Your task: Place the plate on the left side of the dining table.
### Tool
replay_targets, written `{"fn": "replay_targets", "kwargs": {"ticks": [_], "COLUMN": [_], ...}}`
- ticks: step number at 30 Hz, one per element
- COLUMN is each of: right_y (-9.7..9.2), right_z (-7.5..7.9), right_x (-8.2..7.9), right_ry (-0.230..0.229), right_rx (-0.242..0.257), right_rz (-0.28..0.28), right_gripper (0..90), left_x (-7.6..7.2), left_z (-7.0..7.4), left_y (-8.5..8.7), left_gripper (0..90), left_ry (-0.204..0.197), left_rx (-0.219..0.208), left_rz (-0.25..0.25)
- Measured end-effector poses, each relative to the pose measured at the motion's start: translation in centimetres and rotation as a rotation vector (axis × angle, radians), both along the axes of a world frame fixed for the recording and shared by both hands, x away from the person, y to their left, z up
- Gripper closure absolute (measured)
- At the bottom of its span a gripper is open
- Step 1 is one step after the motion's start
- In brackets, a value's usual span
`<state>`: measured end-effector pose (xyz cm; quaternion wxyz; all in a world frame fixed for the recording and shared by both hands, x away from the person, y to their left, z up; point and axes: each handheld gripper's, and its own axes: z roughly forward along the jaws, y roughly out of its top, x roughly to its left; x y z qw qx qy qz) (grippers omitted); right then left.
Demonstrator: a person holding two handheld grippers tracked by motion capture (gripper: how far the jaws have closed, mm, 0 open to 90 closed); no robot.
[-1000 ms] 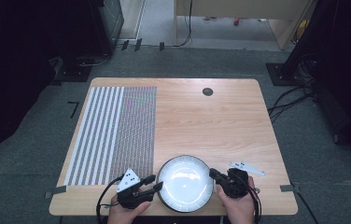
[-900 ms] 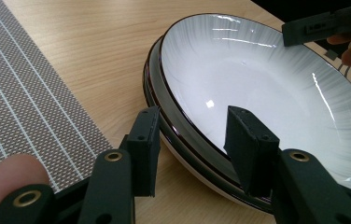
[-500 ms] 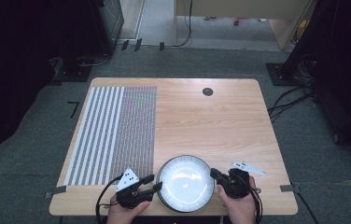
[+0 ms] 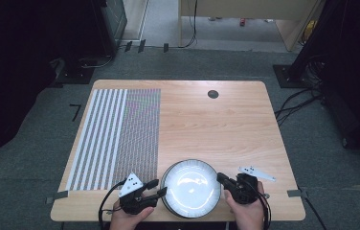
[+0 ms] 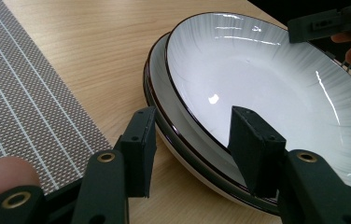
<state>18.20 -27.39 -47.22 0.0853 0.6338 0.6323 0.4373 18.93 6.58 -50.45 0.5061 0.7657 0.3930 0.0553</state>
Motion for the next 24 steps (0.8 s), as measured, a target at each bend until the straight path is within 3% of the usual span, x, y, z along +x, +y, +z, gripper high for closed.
{"fn": "replay_targets", "kwargs": {"ticks": [12, 15, 17, 24], "right_y": [-0.54, -0.64, -0.79, -0.97], "right_z": [0.24, 0.31, 0.40, 0.45], "right_x": [-0.10, -0.16, -0.17, -0.16], "right_ry": [-0.012, -0.013, -0.016, -0.018], "right_rx": [0.011, 0.011, 0.011, 0.014], "right_rz": [-0.006, -0.008, -0.011, -0.005], "right_gripper": [89.3, 89.3, 89.3, 89.3], "left_x": [-0.02, 0.00, 0.04, -0.52], "left_z": [0.14, 0.16, 0.12, 0.77], "left_y": [0.11, 0.23, 0.39, -0.02], "left_gripper": [50.9, 52.4, 52.7, 54.3], "left_ry": [-0.005, -0.010, -0.007, -0.046], "left_rx": [-0.010, 0.020, 0.016, 0.002], "left_rz": [0.002, 0.024, 0.031, 0.031]}}
